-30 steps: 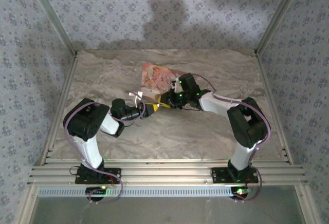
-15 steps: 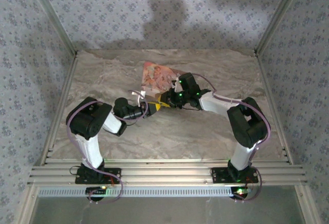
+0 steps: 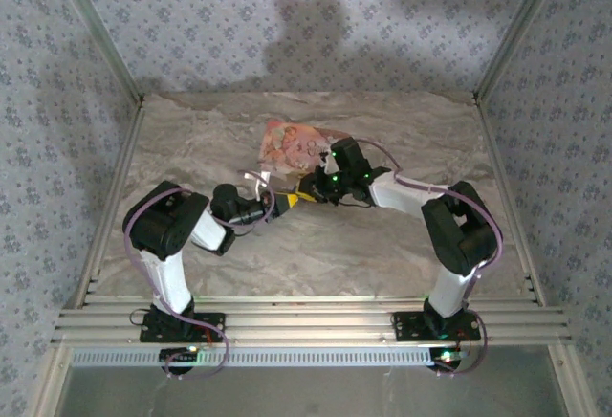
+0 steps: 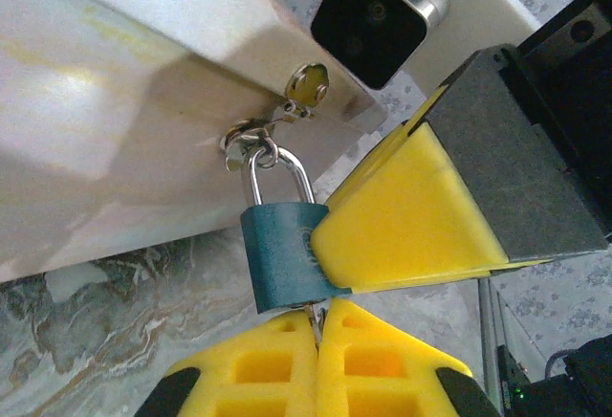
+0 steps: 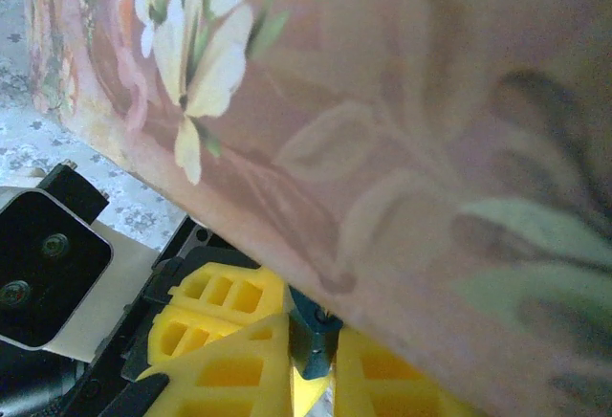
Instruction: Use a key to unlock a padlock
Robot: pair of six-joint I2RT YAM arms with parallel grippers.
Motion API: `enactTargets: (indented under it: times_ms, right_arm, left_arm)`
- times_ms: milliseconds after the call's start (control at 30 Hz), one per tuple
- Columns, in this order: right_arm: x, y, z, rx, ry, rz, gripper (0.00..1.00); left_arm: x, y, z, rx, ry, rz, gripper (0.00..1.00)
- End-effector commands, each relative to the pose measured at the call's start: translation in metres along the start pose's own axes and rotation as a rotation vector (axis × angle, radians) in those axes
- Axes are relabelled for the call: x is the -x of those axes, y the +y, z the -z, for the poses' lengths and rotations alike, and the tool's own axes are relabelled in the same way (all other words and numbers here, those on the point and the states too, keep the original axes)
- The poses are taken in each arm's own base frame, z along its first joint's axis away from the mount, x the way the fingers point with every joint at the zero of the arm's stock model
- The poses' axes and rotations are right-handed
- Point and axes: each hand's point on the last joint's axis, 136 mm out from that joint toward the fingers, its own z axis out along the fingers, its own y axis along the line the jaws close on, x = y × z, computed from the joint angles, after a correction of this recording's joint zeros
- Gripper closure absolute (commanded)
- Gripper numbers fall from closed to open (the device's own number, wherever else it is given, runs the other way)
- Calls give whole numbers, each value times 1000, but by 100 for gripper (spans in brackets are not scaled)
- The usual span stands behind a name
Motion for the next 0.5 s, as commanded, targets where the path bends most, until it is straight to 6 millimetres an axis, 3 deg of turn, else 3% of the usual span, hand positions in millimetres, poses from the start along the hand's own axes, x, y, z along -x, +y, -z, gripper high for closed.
enactTargets:
  times_ms: [0,233,467]
  right_arm:
    - [-19,-11,-4,-33,55,-65,74]
    - [-21,-19,-5,-86,3,-68,54]
    - [-20,-32,-8,-166,-120,-55,48]
  left_arm:
    - [-14,14,5,54,2,6,100]
    - [-41,41,11,140,43,43,100]
    - [-51,49,14,170,57,38,100]
